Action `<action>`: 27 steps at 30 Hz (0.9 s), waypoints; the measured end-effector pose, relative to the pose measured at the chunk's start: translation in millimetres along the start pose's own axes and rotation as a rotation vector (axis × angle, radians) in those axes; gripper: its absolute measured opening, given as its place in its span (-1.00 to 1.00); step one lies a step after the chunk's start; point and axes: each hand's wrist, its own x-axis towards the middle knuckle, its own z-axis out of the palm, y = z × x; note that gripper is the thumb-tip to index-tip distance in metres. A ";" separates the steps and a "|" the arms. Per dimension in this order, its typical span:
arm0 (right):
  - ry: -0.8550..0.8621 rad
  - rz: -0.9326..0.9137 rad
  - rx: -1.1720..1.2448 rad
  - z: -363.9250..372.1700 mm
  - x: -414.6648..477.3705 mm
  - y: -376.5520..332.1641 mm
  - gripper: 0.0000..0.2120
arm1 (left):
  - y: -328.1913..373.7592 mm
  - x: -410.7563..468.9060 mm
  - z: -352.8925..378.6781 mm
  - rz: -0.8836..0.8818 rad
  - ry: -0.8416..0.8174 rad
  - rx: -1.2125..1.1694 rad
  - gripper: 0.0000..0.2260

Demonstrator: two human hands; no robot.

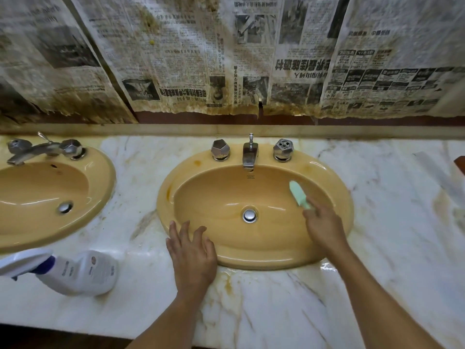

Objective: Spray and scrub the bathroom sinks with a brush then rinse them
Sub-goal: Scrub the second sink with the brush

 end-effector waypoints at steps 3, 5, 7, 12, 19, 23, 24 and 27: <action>-0.068 -0.016 0.007 23.4 -49.1 8.8 -0.51 | -1.2 -0.2 -3.1 0.004 -0.020 -0.033 -0.57; -0.133 -0.047 -0.013 35.9 -75.6 12.8 -0.50 | -4.2 0.0 -3.5 0.029 -0.044 -0.084 -0.59; -0.175 -0.069 -0.037 45.9 -93.0 15.3 -0.50 | -12.6 1.2 -5.8 0.071 -0.069 -0.158 -0.60; -0.238 -0.242 -0.154 73.6 -124.1 6.2 -0.52 | -63.7 -4.0 -48.3 0.119 -0.232 -0.422 -0.68; -0.313 -0.444 -0.239 162.1 -149.0 -53.9 -0.55 | -160.9 -51.0 -106.3 0.084 -0.192 -0.196 -0.70; -0.390 -0.606 -0.326 216.9 -165.6 -85.1 -0.62 | -198.0 -68.6 -116.0 0.142 -0.245 -0.147 -0.67; -0.400 -0.629 -0.367 228.9 -168.1 -89.6 -0.62 | -204.6 -70.7 -117.0 0.129 -0.256 -0.138 -0.65; -0.397 -0.668 -0.476 257.7 -173.8 -95.6 -0.57 | -216.7 -71.8 -119.2 0.096 -0.274 -0.156 -0.63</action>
